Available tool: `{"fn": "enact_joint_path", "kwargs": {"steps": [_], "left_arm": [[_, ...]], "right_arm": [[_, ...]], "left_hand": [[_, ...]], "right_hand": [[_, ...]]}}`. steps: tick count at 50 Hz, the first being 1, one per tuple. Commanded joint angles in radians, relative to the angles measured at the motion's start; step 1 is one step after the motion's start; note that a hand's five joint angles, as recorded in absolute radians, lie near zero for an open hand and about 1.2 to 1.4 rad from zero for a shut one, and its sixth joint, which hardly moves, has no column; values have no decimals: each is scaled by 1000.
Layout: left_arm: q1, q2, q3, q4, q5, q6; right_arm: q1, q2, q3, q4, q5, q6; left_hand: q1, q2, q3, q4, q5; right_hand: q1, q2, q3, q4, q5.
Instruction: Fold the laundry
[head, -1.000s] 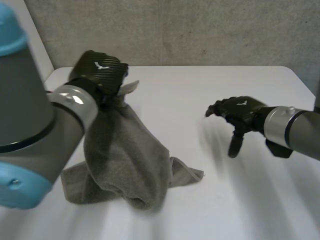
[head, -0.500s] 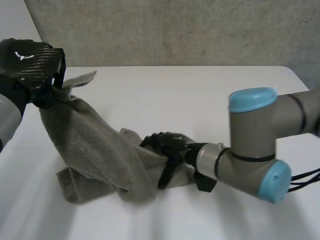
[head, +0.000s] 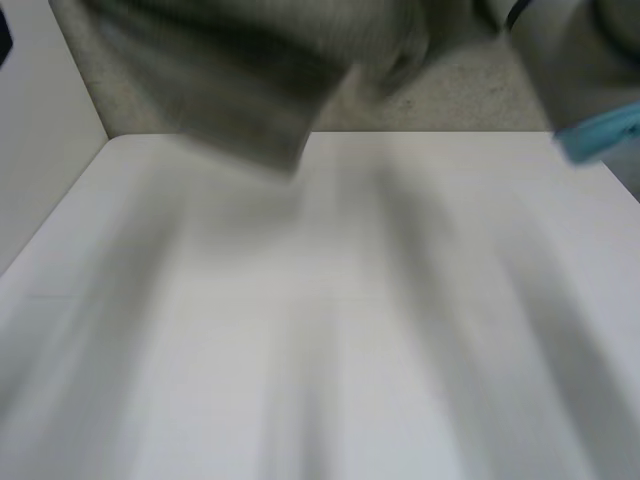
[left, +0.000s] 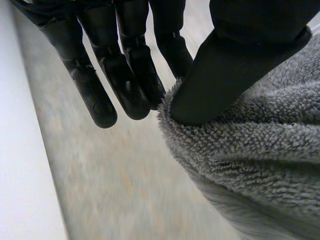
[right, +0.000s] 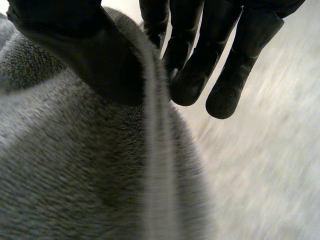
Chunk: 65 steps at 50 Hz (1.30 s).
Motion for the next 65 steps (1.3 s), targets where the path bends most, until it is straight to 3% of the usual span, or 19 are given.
{"fn": "enact_joint_path", "kwargs": {"steps": [1, 3, 8, 16, 28, 33, 35, 38, 50, 57, 65], "left_arm": [[-1, -64, 44, 106, -12, -184], [0, -71, 19, 106, -16, -193], [6, -121, -204, 126, -7, -199], [6, -270, -490, 210, 2, -190], [11, -307, -612, 222, 2, -187], [15, -232, -628, 209, 4, -185], [15, -195, -636, 206, 4, -185], [15, -178, -639, 206, 4, -185], [31, -65, -734, 206, 8, -185], [31, -22, -794, 207, 71, -185], [32, -12, -828, 212, 96, -185]], "right_arm": [[0, 7, 20, 171, -71, -40], [3, 48, 58, 304, -81, -108], [1, 89, 186, 418, -84, -263], [-19, 132, 478, 311, -93, -327], [-16, 185, 678, 260, -96, -334], [-22, 165, 714, 255, -94, -333], [-40, 125, 736, 255, -91, -331], [-81, 73, 753, 246, -88, -319], [-206, -59, 814, 235, -110, -248], [-328, -160, 923, 229, -202, -91], [-410, -160, 1021, 228, -266, -49]], "left_hand": [[238, 180, 180, 178, 215], [238, 180, 180, 178, 215], [238, 180, 180, 178, 215], [238, 180, 180, 178, 215], [238, 180, 180, 178, 215], [238, 180, 180, 178, 215], [238, 180, 180, 178, 215], [238, 180, 180, 178, 215], [238, 180, 180, 178, 215], [238, 180, 180, 178, 215], [238, 180, 180, 178, 215]], "right_hand": [[85, 55, 60, 63, 65], [85, 55, 60, 63, 65], [85, 55, 60, 63, 65], [85, 55, 60, 63, 65], [65, 36, 41, 43, 46], [-278, -308, -303, -300, -298], [-839, -869, -864, -861, -859], [-1023, -1053, -1048, -1046, -1043], [-1047, -1077, -1072, -1069, -1067], [-989, -1018, -1014, -1011, -1009], [-965, -995, -990, -987, -985]]}}
